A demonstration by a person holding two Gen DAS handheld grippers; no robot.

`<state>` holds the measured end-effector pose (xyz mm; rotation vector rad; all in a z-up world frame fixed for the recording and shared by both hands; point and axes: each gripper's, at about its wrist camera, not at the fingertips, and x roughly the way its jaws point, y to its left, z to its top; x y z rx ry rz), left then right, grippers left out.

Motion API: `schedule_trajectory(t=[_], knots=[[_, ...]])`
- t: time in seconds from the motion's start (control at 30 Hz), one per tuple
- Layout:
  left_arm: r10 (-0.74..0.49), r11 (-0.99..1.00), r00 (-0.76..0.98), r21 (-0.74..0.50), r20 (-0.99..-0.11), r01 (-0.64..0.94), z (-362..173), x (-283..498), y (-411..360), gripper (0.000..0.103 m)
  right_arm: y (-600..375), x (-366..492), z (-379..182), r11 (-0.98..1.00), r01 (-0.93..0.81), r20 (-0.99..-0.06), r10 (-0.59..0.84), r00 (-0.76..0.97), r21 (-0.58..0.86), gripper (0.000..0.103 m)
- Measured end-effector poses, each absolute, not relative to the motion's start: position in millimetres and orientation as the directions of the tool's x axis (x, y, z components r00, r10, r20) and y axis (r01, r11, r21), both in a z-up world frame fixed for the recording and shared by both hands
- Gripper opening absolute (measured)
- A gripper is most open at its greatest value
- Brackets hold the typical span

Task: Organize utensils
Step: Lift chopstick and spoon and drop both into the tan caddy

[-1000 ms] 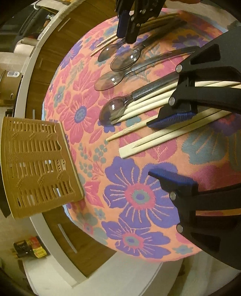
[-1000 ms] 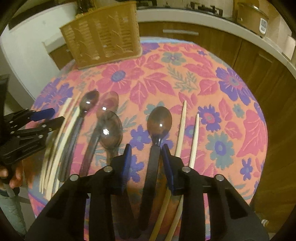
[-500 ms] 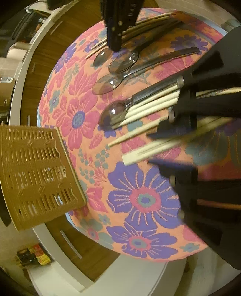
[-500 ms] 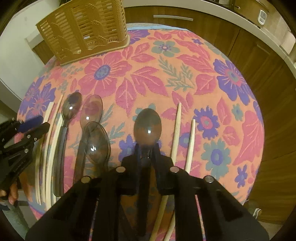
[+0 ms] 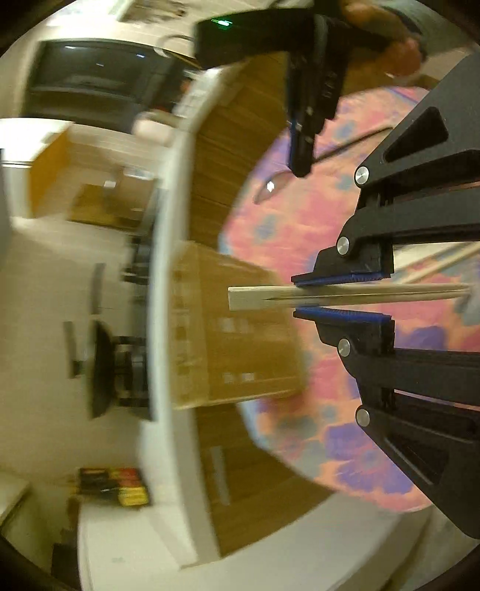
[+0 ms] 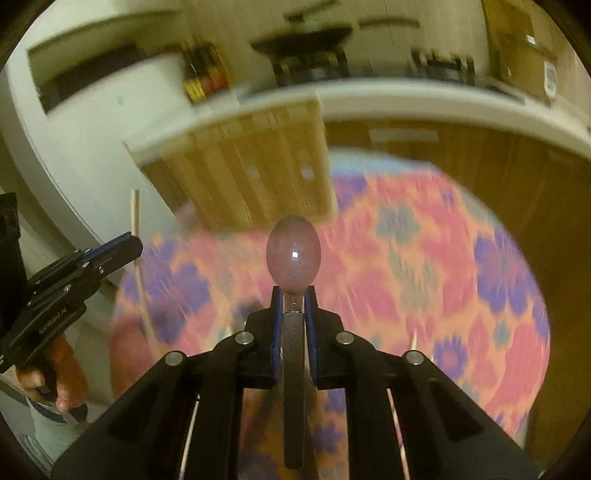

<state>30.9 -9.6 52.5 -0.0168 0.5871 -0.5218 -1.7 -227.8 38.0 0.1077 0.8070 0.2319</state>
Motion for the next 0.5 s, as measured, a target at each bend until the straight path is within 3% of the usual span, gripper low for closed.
schedule_trajectory(t=[0.07, 0.1, 0.27, 0.5], knots=[[-0.482, 0.873, 0.743, -0.184, -0.463, 0.451, 75, 41, -4, 0.008, -222, 7, 61, 0.967, -0.189, -0.651, 0.254, 0.715, 0.17, 0.009], [-0.48, 0.876, 0.759, -0.193, -0.441, 0.442, 84, 46, -1, 0.002, -219, 12, 70, 0.967, -0.197, -0.632, 0.255, 0.731, 0.163, 0.009], [-0.494, 0.869, 0.804, -0.232, -0.331, 0.438, 127, 76, 8, 0.002, -210, 44, 111, 0.959, -0.235, -0.549, 0.285, 0.786, 0.162, 0.009], [-0.545, 0.832, 0.803, -0.271, -0.241, 0.483, 176, 90, 25, 0.002, -206, 81, 154, 0.938, -0.28, -0.445, 0.345, 0.826, 0.207, 0.009]])
